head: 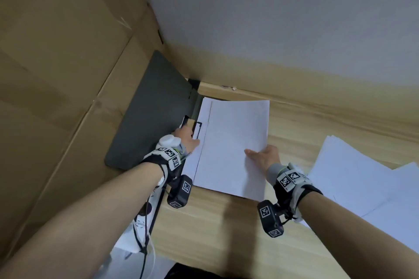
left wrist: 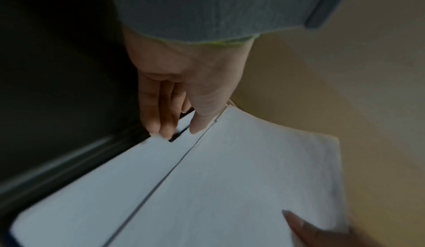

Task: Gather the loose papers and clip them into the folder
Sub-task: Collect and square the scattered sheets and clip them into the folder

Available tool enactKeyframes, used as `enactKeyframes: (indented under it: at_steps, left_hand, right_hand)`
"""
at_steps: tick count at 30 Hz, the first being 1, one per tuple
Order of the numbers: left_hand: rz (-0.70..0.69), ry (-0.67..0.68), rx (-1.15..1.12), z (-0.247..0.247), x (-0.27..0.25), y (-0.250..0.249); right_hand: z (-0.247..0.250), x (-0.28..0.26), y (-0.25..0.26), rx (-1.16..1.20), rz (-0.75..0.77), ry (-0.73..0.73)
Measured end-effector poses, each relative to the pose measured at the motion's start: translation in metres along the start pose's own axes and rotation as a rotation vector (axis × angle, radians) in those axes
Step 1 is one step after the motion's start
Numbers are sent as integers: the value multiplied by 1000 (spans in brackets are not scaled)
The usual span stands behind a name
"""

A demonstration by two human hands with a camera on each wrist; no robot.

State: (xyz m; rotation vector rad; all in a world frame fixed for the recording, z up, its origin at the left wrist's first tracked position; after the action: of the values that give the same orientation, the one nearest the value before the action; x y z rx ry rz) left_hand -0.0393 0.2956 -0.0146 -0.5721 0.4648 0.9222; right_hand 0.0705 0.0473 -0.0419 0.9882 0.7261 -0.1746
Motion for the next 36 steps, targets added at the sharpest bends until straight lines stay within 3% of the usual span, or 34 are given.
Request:
enactKeyframes:
  at_steps: [3,8,16,25,28,32,36]
  left_hand:
    - [-28,-2,249,0,5,-7]
    - [-73,8,411,-5,20,-13]
    - [-107,138,446,6,28,-22]
    - [-106,88,484,-5,26,-22]
    - [-87,66,469,-6,16,-28]
    - [-68,-114,374,-6,-1,-38]
    - [-303,-182,364,-20,-23,-79]
  right_hand:
    - [-2,0,-4,-13,-16,0]
    - [-9,-1,-6,8,-18,-1]
    - [-32,1,0,5,3,24]
    - [-35,-2,-1,83,23,42]
    - [-12,-9,-3,82,78,16]
    - [32,-19,-13,166,29,-38]
    - [105,-32,-45,248,27,-156]
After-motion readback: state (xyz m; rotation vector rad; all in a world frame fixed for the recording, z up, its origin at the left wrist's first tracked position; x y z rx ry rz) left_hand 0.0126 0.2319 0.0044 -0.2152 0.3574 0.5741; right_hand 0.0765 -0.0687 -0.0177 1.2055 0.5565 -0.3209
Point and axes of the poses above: each hand's wrist, its own x-axis towards the middle knuckle, its own z-axis out of the back of the hand, y = z × x, the point moved 3 cm from there along x, towards the middle knuckle, and after that the axes turned 6 degrees about z, right-handed, at the moved point
